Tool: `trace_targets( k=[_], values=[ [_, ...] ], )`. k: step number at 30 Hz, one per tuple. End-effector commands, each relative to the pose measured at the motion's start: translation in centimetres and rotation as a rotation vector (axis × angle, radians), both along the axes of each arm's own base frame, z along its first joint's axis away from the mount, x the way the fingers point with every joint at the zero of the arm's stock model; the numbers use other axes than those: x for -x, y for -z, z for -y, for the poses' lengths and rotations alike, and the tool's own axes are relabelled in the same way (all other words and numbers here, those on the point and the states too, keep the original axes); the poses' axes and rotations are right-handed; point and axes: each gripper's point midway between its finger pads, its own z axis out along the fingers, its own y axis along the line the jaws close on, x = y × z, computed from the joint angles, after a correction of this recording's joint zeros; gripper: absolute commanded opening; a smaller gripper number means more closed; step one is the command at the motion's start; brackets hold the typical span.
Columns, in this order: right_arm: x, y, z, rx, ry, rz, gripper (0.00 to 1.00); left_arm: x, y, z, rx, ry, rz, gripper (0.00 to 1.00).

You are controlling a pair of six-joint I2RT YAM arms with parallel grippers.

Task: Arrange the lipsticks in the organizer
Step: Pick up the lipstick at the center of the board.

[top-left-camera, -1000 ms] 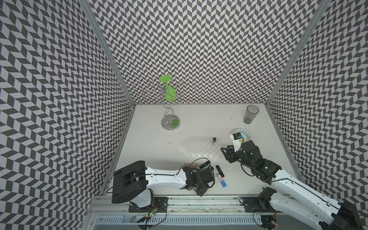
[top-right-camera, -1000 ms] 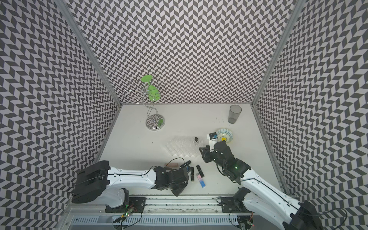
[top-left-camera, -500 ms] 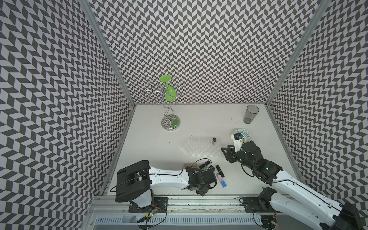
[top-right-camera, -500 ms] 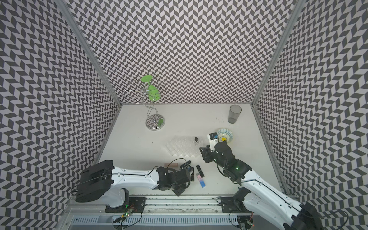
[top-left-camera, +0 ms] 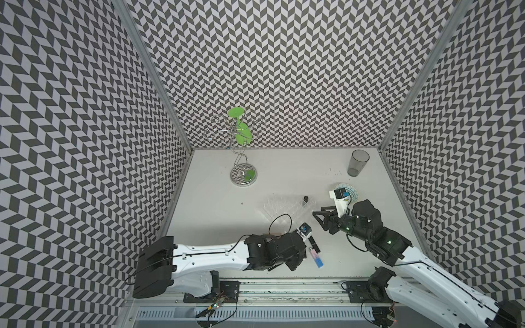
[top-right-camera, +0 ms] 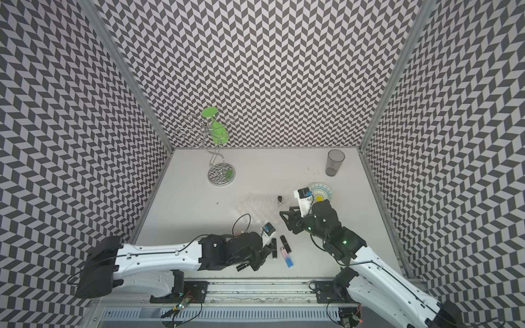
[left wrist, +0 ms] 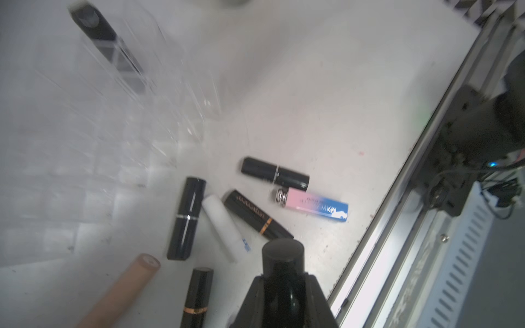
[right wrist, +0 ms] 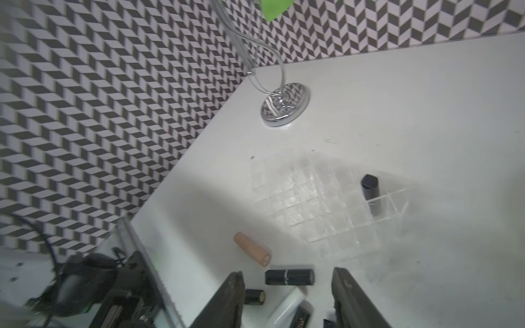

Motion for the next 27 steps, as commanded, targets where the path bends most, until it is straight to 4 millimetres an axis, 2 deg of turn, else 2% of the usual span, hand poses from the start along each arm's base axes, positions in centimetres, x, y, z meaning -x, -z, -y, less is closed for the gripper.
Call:
trace_targets(
  k=[1,4,7,12,15,19,24,27],
  values=[
    [2.5,-3.5,-1.9,-0.108,-0.198,-0.027,0.56,-2.0,-5.8,0.7,0.154,-0.019,0.131,0.0],
    [4.1,-3.7,-3.1,-0.138,-0.337,-0.098,0.56,-2.0,-7.1,0.1,0.184,-0.018,0.155,0.0],
    [5.5,-3.4,-3.9,-0.147,-0.442,-0.145,0.54,-2.4,-6.8,-0.7,0.17,-0.043,0.172,0.0],
    [5.3,-1.4,-3.8,-0.092,-0.434,-0.198,0.53,-2.7,-6.2,-1.7,0.152,-0.058,0.179,0.0],
    [5.9,-0.6,-4.5,-0.093,-0.48,-0.242,0.46,-2.9,-6.1,-1.9,0.144,-0.059,0.184,0.0],
    [6.1,-0.7,-4.6,-0.101,-0.487,-0.239,0.46,-3.2,-5.7,-2.0,0.133,-0.06,0.176,0.0],
    [6.2,0.1,-5.2,-0.108,-0.508,-0.271,0.47,-3.1,-5.5,-1.8,0.139,-0.051,0.169,0.0],
    [5.7,0.3,-5.6,-0.104,-0.499,-0.271,0.48,-3.0,-5.3,-1.6,0.138,-0.041,0.169,0.0]
  ],
)
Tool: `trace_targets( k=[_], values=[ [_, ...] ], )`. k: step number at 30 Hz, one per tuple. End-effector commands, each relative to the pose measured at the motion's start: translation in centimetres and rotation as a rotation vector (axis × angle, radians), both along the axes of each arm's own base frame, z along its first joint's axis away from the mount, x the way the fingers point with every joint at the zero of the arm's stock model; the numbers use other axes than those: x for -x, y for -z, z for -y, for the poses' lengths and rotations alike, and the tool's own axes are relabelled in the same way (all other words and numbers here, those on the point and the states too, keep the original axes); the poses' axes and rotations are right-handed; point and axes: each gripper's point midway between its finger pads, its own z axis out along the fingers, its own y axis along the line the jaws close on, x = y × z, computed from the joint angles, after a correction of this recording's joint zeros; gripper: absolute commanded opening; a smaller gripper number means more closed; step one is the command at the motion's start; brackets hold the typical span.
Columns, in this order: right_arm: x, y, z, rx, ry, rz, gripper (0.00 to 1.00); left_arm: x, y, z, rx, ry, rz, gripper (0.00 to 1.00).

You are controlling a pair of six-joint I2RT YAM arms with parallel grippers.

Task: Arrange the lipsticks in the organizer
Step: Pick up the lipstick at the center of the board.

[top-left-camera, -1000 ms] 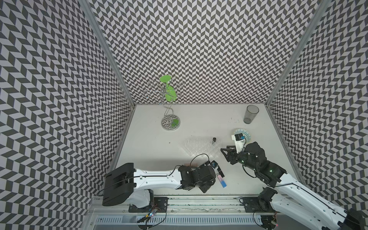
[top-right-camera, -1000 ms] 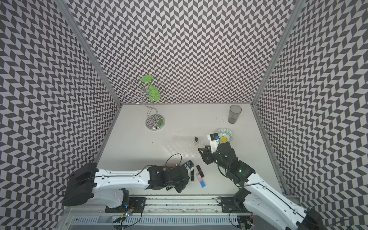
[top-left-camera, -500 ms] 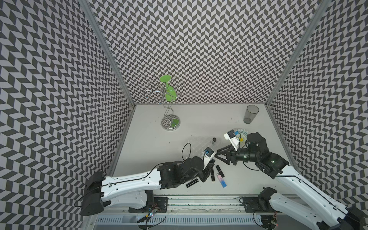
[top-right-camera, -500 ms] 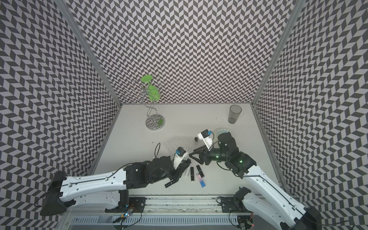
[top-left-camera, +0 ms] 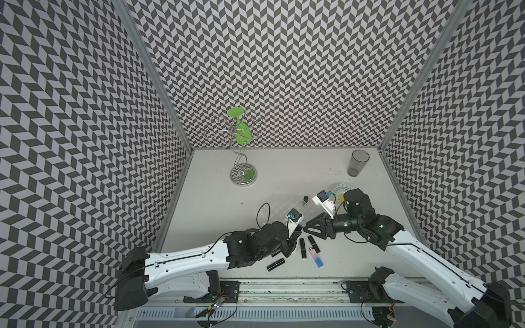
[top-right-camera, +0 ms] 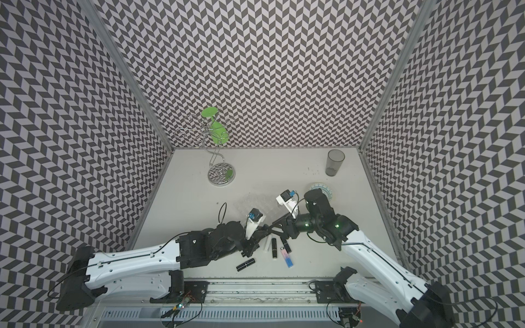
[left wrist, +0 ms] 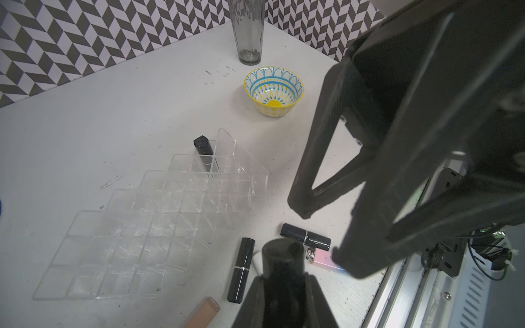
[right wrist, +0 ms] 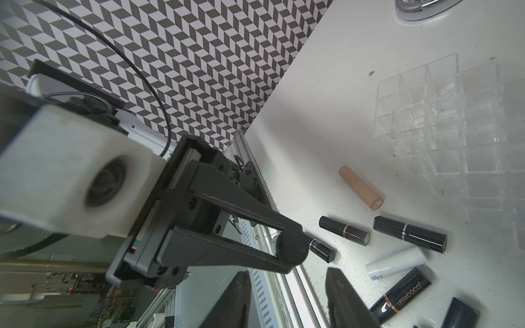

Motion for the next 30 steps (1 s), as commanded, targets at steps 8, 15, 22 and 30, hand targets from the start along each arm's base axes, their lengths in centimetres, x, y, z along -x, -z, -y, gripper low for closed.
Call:
trace_targets(
  k=[8,15,22,30],
  values=[
    [-0.5,0.4,-1.9,-0.035,-0.052,-0.006,0.44,0.3,0.4,0.6,0.001,0.034,0.0,0.0],
    [-0.5,1.2,-2.1,-0.009,-0.057,-0.02,0.35,-0.1,0.9,0.3,-0.021,0.01,0.001,0.0],
    [-0.4,1.5,-2.1,0.002,-0.061,-0.026,0.24,-0.3,1.0,0.4,-0.025,0.008,0.006,0.0],
    [-1.1,1.5,-2.2,0.014,-0.037,-0.014,0.16,-0.8,1.4,-0.2,-0.043,-0.034,0.014,0.34]
  ],
)
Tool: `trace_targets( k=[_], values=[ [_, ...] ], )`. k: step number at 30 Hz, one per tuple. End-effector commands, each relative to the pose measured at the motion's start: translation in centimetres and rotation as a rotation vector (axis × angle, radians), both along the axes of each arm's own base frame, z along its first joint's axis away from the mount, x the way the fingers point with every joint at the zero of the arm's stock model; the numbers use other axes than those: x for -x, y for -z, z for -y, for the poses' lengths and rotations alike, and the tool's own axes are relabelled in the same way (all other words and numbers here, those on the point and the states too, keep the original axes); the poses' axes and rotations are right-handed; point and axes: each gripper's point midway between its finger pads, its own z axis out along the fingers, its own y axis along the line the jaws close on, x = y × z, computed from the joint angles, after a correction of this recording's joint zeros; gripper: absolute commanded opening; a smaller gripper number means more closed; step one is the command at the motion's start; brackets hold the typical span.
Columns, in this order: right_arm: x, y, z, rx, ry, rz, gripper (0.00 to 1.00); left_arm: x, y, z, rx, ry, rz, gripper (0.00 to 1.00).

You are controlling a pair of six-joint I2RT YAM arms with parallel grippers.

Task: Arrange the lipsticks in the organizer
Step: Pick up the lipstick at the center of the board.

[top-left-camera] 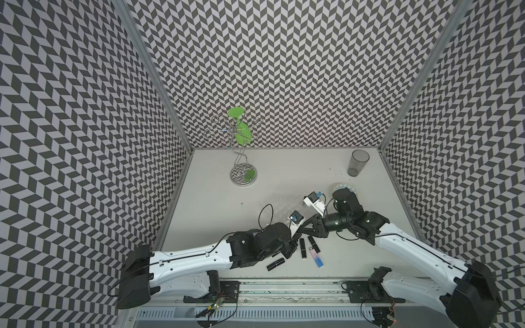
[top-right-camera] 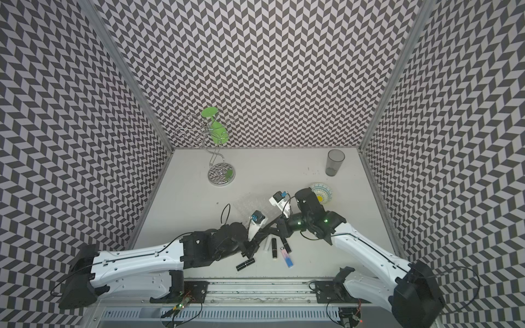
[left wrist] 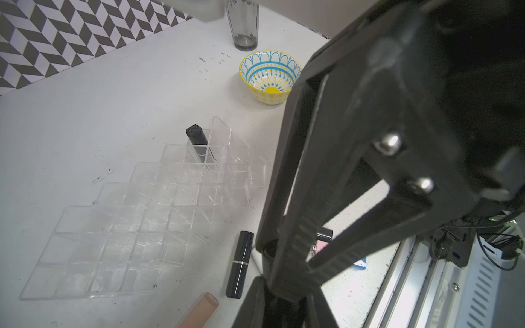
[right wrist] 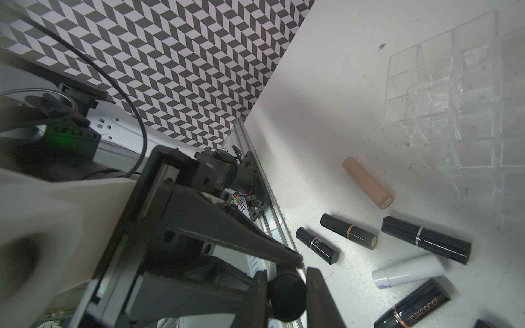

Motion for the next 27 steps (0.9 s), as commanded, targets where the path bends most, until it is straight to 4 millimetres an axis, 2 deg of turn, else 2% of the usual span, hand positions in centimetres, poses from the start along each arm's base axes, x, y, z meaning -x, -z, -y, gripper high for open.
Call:
trace_targets(
  k=[1,2,7,10,15,19,23,27],
  values=[
    [-0.7,-0.7,-0.4,-0.008,0.01,0.048,0.16,-0.9,0.1,-0.4,-0.004,-0.044,0.02,0.52],
    [-0.9,-0.9,-0.4,-0.007,0.015,0.053,0.15,-0.9,0.1,-0.5,-0.005,-0.051,0.02,0.61],
    [-2.4,-1.0,-0.1,0.041,0.084,0.094,0.13,-1.4,0.6,-1.4,-0.007,-0.1,0.021,0.92],
    [-4.2,-1.0,0.5,0.103,0.171,0.139,0.13,-2.0,0.7,-2.3,0.014,-0.146,-0.007,1.0],
    [-8.4,-2.5,2.2,0.264,0.41,0.297,0.12,-3.3,0.6,-4.0,0.127,-0.184,-0.076,1.0],
    [-11.1,-3.6,2.4,0.348,0.502,0.361,0.12,-4.4,1.1,-5.5,0.184,-0.192,-0.117,1.0],
    [-14.2,-2.3,2.9,0.483,0.591,0.397,0.12,-4.4,2.1,-5.9,0.191,-0.217,-0.153,1.0],
    [-16.5,-0.1,2.2,0.587,0.597,0.393,0.12,-4.4,3.3,-6.1,0.17,-0.228,-0.172,1.0]
  ],
)
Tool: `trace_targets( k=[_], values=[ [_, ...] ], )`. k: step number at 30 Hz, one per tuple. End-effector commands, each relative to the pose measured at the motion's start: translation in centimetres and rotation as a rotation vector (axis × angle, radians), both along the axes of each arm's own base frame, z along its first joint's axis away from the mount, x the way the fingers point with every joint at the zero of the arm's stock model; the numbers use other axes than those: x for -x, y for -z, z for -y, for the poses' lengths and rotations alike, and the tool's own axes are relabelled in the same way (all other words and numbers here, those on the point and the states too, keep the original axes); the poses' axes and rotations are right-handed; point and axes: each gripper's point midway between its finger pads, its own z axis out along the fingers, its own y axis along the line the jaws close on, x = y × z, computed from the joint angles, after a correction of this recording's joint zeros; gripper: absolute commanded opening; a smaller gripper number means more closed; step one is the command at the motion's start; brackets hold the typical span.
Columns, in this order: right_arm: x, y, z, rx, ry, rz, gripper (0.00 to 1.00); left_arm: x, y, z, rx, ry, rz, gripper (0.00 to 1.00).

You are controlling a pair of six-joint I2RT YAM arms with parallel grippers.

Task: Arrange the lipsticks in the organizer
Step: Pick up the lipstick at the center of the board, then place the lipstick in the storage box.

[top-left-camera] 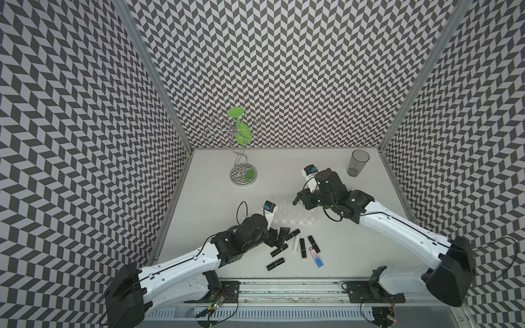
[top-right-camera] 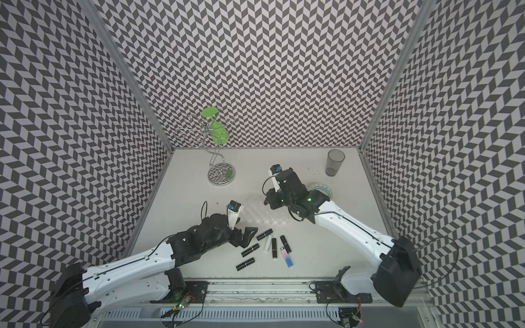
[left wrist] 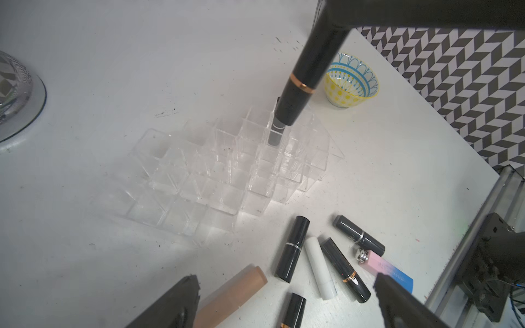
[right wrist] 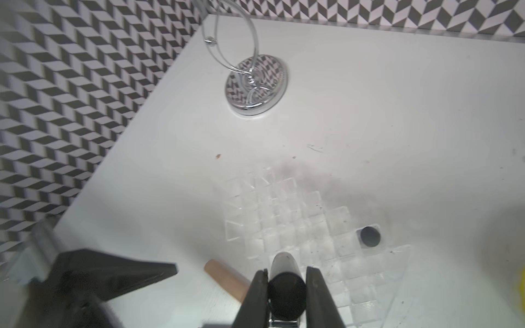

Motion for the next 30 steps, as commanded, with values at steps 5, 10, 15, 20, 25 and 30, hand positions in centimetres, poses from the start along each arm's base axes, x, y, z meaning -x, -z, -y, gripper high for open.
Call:
trace_targets(
  k=[5,10,15,20,25,30],
  values=[
    [-3.9,3.2,0.1,0.164,0.079,0.001,0.11,0.5,0.3,1.0,0.036,0.041,-0.037,1.0],
    [-5.2,4.0,0.7,0.224,0.13,0.029,0.11,1.1,0.5,1.4,0.014,0.055,-0.029,1.0],
    [-5.6,3.6,0.6,0.211,0.138,0.056,0.1,1.4,0.4,1.7,0.021,0.073,-0.033,1.0],
    [-5.8,4.6,0.8,0.244,0.148,0.042,0.1,1.4,0.6,1.7,0.012,0.074,-0.037,1.0],
    [-5.3,5.8,0.8,0.252,0.141,0.022,0.1,1.4,0.9,1.7,0.003,0.076,-0.041,1.0],
    [-5.2,5.9,1.4,0.285,0.16,0.028,0.1,1.4,1.0,1.7,-0.001,0.076,-0.043,1.0]
  ],
)
